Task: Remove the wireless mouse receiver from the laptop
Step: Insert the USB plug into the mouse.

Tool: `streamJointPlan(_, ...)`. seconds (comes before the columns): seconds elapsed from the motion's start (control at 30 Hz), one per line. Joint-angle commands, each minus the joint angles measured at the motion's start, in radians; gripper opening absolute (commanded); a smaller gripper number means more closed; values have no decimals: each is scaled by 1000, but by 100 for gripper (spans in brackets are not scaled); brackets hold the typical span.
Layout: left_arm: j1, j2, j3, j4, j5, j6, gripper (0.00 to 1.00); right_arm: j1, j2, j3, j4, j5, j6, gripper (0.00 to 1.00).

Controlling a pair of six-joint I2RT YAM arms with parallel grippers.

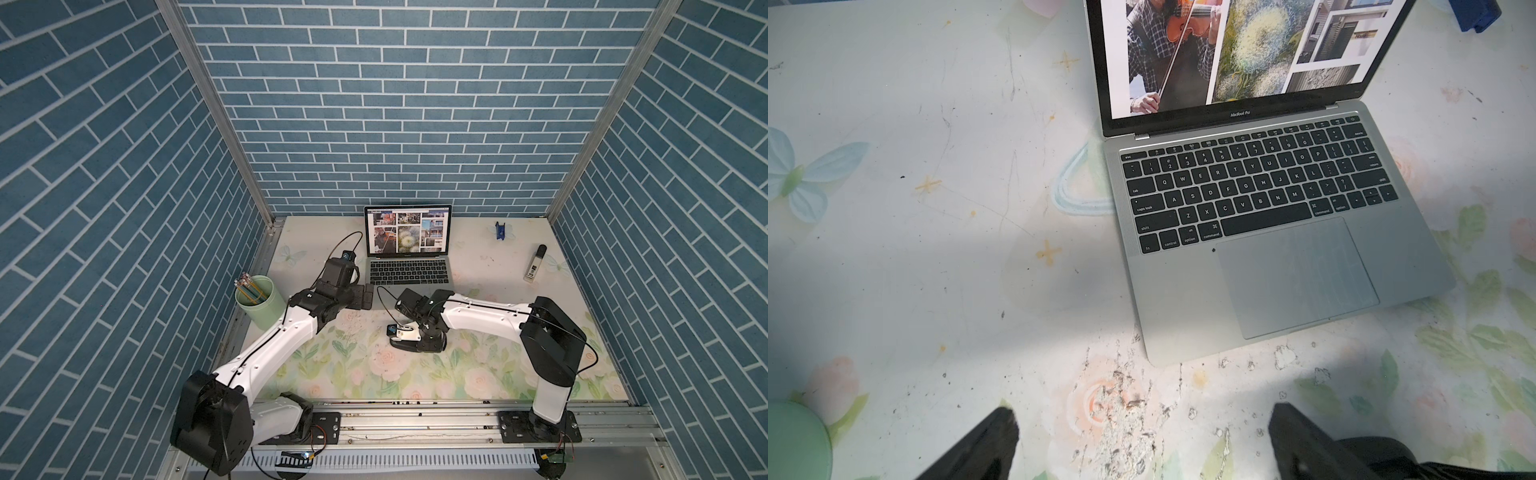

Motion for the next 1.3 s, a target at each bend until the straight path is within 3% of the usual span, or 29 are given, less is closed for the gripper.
streamJointPlan(0.0,-1,10,-6,-13,5,12,100,5,20,30,-27,3,15,24)
streamJointPlan(0.4,1,10,-14,-8,9,12,100,5,27,68,-40,-5,12,27)
streamJointPlan(0.57,-1,10,-14,-8,14,13,99,4,23,65,-50,-7,14,33)
streamJointPlan(0.63,-1,10,-16,-8,18,16,100,4,17,65,-56,-5,14,42)
streamJointPlan(0.77,0,6,-17,-8,25,21,100,5,2,66,-65,7,19,44)
streamJointPlan(1.07,-1,-46,-12,27,18,25,100,5,-152,96,-94,94,78,47)
streamJointPlan(1.1,0,-59,-5,39,21,26,100,3,-198,94,-93,129,98,50)
streamJointPlan(1.2,-2,-88,31,106,88,40,100,3,-362,57,-9,302,188,77)
streamJointPlan(1.27,-2,-103,53,179,179,50,99,-2,-472,21,74,361,237,79)
